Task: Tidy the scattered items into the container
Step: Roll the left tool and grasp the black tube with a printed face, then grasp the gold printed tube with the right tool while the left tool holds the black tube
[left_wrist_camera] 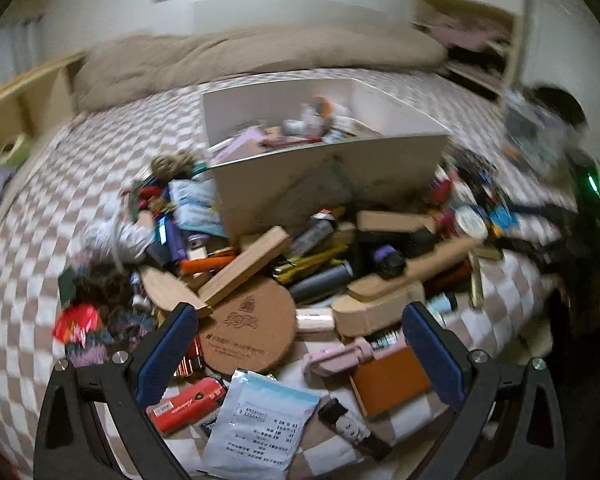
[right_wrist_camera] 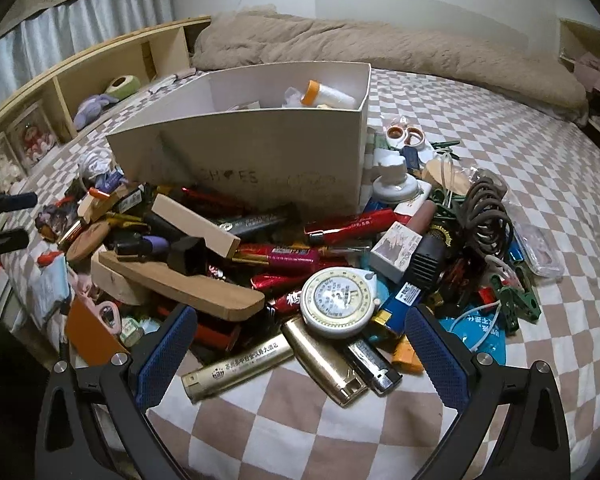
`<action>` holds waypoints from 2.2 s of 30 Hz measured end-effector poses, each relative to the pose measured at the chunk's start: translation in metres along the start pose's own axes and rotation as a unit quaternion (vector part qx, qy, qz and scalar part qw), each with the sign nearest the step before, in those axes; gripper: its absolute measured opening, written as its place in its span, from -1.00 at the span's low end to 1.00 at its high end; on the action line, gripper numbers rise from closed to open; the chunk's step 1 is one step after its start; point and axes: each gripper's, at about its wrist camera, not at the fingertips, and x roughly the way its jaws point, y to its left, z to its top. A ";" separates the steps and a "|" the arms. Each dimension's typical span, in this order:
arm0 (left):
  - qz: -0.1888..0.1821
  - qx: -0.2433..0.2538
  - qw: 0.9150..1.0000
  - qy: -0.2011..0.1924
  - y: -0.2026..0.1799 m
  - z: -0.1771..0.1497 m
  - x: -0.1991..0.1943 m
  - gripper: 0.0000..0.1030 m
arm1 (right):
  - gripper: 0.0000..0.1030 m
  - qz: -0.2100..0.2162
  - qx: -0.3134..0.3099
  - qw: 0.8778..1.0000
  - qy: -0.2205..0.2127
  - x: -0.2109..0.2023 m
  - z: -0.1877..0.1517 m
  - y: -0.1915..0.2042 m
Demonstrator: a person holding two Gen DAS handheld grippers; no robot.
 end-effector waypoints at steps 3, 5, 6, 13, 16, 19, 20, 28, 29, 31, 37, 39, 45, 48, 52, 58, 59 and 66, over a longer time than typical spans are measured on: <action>0.004 0.076 0.997 0.006 -0.015 -0.007 -0.001 1.00 | 1.00 0.002 0.000 1.000 0.002 0.001 0.000 0.001; 0.001 0.118 0.993 0.004 -0.025 -0.013 0.000 1.00 | 1.00 0.003 -0.001 1.000 0.001 0.001 0.000 0.003; -0.004 0.132 0.991 0.011 -0.028 -0.015 0.003 1.00 | 1.00 0.004 -0.002 1.000 0.000 0.001 0.001 0.004; -0.060 0.209 0.975 0.038 -0.047 -0.036 0.012 0.85 | 1.00 0.001 0.000 1.000 -0.002 0.002 -0.004 0.005; -0.089 0.251 0.962 0.055 -0.056 -0.050 0.012 0.85 | 1.00 0.000 0.008 1.000 0.002 0.004 -0.006 0.001; -0.099 0.287 0.950 0.075 -0.061 -0.063 0.013 0.85 | 1.00 0.004 0.015 1.000 0.004 0.004 -0.006 0.000; -0.101 0.294 0.947 0.081 -0.062 -0.067 0.014 0.85 | 1.00 0.006 0.017 1.000 0.004 0.004 -0.006 -0.001; -0.063 0.369 0.922 0.095 -0.074 -0.094 0.026 0.85 | 1.00 0.017 0.006 1.000 0.009 0.003 -0.008 0.005; -0.061 0.369 0.922 0.095 -0.074 -0.095 0.028 0.85 | 1.00 0.018 0.003 1.000 0.008 0.002 -0.008 0.006; -0.059 0.364 0.925 0.097 -0.072 -0.095 0.032 0.85 | 1.00 0.017 -0.007 1.000 0.007 0.001 -0.009 0.007; -0.059 0.377 0.919 0.101 -0.072 -0.105 0.043 0.69 | 1.00 0.034 -0.072 0.997 0.023 0.000 -0.019 0.025; -0.060 0.384 0.915 0.105 -0.075 -0.107 0.046 0.60 | 1.00 0.059 -0.086 0.994 0.034 0.001 -0.023 0.031; -0.083 0.356 0.925 0.108 -0.069 -0.100 0.048 0.59 | 1.00 0.125 -0.081 0.986 0.068 0.010 -0.026 0.033; -0.088 0.345 0.929 0.103 -0.064 -0.097 0.047 0.59 | 1.00 0.128 -0.064 0.987 0.079 0.016 -0.027 0.026; -0.103 0.320 0.937 0.096 -0.059 -0.088 0.042 0.59 | 1.00 0.129 -0.059 0.987 0.079 0.020 -0.025 0.018; -0.117 0.300 0.943 0.085 -0.056 -0.079 0.034 0.59 | 1.00 0.156 -0.092 0.980 0.079 0.030 -0.011 0.022; -0.115 0.298 0.944 0.086 -0.056 -0.079 0.035 0.59 | 1.00 0.164 -0.096 0.979 0.081 0.032 -0.010 0.023; -0.122 0.286 0.948 0.064 -0.060 -0.075 0.024 0.59 | 1.00 0.189 -0.136 0.968 0.091 0.043 -0.015 0.030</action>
